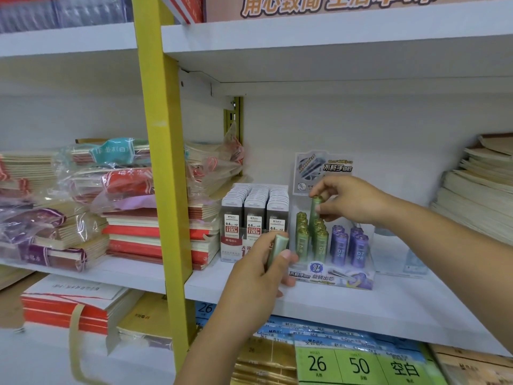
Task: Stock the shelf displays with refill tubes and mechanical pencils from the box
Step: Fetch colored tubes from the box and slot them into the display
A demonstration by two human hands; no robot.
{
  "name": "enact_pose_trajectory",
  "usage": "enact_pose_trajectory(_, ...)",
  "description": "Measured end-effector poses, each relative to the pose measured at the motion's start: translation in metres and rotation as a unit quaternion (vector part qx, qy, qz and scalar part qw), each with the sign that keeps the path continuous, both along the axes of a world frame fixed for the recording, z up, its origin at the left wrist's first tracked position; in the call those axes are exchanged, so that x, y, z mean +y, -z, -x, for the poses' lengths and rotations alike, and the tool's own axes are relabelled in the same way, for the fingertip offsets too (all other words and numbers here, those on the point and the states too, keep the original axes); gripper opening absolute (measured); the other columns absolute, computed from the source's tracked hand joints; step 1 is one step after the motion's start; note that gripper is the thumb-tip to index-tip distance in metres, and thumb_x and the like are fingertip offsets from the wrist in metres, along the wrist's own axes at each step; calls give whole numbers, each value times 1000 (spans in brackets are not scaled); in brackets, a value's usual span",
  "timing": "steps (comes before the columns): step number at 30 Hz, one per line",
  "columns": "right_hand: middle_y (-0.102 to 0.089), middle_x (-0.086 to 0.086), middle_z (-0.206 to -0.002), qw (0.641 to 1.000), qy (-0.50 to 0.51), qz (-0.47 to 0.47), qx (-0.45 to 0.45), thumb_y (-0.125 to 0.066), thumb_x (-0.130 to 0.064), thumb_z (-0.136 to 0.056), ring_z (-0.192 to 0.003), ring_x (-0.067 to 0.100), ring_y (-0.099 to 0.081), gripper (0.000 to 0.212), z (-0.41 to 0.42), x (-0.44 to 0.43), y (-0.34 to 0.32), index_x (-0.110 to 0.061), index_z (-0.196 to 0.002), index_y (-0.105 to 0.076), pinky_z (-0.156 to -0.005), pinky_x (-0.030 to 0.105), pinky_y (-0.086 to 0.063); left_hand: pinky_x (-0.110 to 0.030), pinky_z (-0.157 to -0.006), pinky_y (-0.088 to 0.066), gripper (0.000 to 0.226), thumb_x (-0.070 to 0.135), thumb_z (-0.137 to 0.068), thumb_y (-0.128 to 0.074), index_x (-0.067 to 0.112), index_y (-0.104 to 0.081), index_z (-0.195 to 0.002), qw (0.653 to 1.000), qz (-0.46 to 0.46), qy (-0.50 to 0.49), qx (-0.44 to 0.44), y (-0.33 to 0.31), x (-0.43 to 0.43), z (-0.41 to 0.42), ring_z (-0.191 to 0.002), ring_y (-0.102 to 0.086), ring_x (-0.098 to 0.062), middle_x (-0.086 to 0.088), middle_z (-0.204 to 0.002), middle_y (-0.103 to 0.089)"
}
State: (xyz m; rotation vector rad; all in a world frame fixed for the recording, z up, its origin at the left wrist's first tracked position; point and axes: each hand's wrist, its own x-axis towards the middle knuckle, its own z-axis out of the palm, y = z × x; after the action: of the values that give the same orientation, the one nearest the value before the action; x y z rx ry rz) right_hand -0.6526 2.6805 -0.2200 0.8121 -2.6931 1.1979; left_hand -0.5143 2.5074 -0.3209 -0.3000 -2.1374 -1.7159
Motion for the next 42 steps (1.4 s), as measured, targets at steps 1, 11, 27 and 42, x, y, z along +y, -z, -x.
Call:
enact_pose_trajectory(1,-62,8,-86,1000,5,-16,10,-68,2,-84,-65,13,-68,23,0,0,-1,-17,-95,-62,-67,30,-61,-14,-60,-50,47,35,-104,-46,79,-45,-88,1000,1,-3,0,0,0,0,-78,-70,-3,26,-101,-70)
enact_pose_trajectory(11,-66,9,-92,993,0,-76,90,-71,0,-82,-74,19,-70,24,-3,1,-4,-18,-93,-61,-69,30,-59,-15,-60,-48,30,35,-104,-46,63,-51,-97,1000,19,-5,-7,2,-1,3,-75,-70,-5,22,-101,-71)
enact_pose_trajectory(27,-67,16,-86,995,-15,-88,38,-68,4,-84,-69,20,-71,18,1,3,-2,-12,-89,-62,-69,33,-61,-14,-59,-48,21,34,-104,-46,54,-51,-106,1000,17,-2,-19,3,-2,3,-72,-70,-7,24,-102,-70)
enact_pose_trajectory(42,-67,0,-112,979,17,-204,13,-52,-16,-98,-99,17,-65,20,-18,7,-5,-23,-111,-65,-93,36,-52,-15,-61,-49,5,36,-102,-50,34,-54,-104,999,-11,10,-34,4,-4,2,-75,-69,-6,18,-103,-73)
